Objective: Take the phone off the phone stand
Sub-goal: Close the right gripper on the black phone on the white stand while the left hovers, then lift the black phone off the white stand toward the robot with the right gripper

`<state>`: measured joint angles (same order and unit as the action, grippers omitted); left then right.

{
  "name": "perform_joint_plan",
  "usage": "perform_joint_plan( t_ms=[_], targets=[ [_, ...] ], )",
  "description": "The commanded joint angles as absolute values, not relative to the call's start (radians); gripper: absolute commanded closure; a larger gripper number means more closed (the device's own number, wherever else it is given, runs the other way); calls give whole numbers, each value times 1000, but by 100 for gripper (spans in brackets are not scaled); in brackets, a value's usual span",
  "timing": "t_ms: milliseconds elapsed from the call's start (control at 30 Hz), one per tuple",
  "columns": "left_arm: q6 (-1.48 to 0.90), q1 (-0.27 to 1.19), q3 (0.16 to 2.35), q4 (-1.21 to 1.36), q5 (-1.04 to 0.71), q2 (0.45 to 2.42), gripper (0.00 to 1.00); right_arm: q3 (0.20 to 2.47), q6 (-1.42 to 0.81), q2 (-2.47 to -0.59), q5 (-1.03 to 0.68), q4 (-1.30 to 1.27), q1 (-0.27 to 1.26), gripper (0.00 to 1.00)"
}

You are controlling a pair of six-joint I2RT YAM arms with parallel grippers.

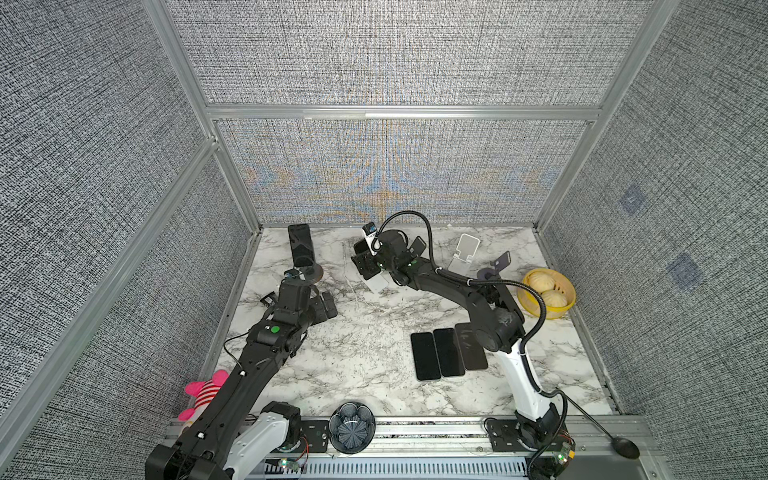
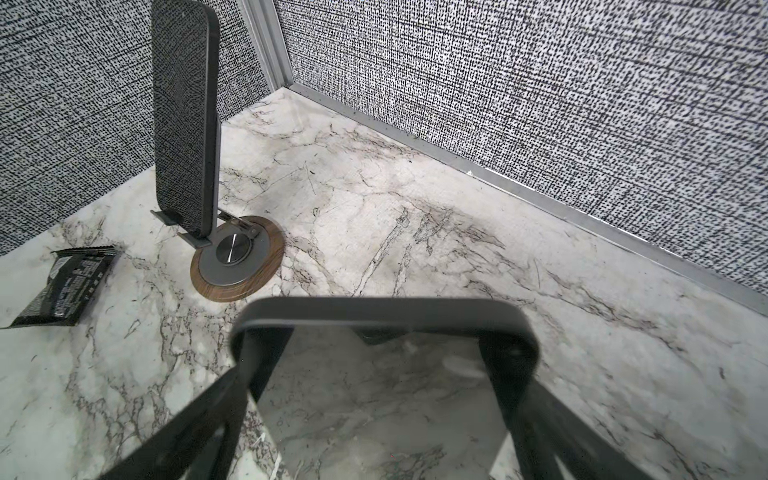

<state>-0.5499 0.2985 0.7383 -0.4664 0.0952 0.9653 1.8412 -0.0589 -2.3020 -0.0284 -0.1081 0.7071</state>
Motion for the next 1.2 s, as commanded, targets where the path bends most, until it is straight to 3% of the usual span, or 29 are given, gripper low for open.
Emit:
perform_joint_plan(
  t_ms=[0, 533, 1167],
  targets=[
    [-545, 298, 736, -457, 94, 962, 2, 1847, -69, -2303, -47, -113, 705, 8],
    [-552, 298, 735, -452, 87, 955, 2, 1848, -81, -2300, -52, -123, 700, 28],
    [-549, 298, 819, -555, 129, 950, 2, 1810, -174, -2198, -36, -81, 701, 35]
  ],
)
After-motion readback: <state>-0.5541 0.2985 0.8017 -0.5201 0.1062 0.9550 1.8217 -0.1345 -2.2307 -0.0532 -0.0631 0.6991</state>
